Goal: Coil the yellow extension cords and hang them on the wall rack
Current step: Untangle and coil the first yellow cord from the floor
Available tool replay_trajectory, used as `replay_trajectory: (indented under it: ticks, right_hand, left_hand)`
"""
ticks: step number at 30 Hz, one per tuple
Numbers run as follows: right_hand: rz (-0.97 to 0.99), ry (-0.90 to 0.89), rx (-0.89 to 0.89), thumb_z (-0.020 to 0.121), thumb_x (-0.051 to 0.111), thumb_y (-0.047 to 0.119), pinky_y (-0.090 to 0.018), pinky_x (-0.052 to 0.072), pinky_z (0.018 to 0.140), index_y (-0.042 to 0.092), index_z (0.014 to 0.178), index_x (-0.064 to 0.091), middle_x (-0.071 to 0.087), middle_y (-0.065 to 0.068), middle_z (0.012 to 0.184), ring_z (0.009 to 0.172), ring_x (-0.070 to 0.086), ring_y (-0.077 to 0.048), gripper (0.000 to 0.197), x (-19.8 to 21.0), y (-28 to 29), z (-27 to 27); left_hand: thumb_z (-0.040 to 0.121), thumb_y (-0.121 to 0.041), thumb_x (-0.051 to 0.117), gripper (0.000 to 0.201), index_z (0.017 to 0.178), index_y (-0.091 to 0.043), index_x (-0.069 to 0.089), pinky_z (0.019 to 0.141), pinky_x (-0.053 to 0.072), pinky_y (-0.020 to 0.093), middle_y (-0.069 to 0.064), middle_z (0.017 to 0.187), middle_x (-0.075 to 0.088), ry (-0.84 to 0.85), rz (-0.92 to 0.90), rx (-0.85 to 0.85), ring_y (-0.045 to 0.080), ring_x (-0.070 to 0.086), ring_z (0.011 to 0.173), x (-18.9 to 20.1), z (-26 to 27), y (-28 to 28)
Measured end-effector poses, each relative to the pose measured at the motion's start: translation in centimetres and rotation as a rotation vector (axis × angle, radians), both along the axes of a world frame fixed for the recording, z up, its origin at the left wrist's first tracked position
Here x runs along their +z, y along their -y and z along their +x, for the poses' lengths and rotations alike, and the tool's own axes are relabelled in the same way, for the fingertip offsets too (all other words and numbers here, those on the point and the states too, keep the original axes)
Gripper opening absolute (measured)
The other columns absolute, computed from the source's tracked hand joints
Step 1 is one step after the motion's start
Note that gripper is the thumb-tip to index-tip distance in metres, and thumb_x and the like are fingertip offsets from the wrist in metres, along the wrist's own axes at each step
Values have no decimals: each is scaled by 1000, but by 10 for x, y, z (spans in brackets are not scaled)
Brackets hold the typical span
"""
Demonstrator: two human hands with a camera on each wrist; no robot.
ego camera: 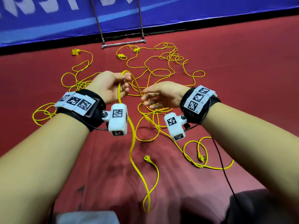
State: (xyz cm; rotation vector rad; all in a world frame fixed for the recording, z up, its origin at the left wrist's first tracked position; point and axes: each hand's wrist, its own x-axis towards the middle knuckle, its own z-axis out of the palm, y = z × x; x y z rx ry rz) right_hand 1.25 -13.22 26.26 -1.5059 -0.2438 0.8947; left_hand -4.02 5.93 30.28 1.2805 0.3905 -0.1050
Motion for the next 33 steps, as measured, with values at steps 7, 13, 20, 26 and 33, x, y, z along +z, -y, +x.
replay_trajectory:
  ticks: [7,13,20,26,33]
  right_hand:
    - [279,-359,-242,102,35,50,-36,60,66,8,98,46,72,-20,89,77,73,-31,43,5,12,21]
    - [116,-167,-315,103,39,11,-20,50,48,18,88,49,58,3,53,49,64,-12,19,0,12,15]
    - [51,219,148,98,42,-6,-35,49,73,16,126,59,56,-8,70,66,61,-23,39,-2,0,-9]
    - [-59,477,401,92,50,-9,-32,39,66,24,115,66,62,-6,74,77,54,-25,43,-2,-8,-17]
    - [-143,233,-13,100,49,11,-24,49,58,7,108,60,67,-7,82,67,63,-18,14,-16,6,-3]
  left_hand:
    - [95,-2,47,27,113,-12,66,47,22,21,-1,72,60,147,411,-426,8,34,49,11,-13,30]
    - [83,8,37,43,107,-9,69,77,41,33,6,99,72,-95,578,-613,17,60,85,-17,-19,44]
    - [98,-44,35,42,102,-9,58,86,49,43,10,88,74,-220,1,-143,25,67,90,-24,-3,17]
    - [104,-37,36,45,82,-7,60,63,49,27,1,65,62,-227,-133,59,16,60,61,-26,-2,13]
    - [106,-18,34,28,100,-12,61,49,31,22,-8,63,45,-29,136,-45,5,36,38,-24,-4,17]
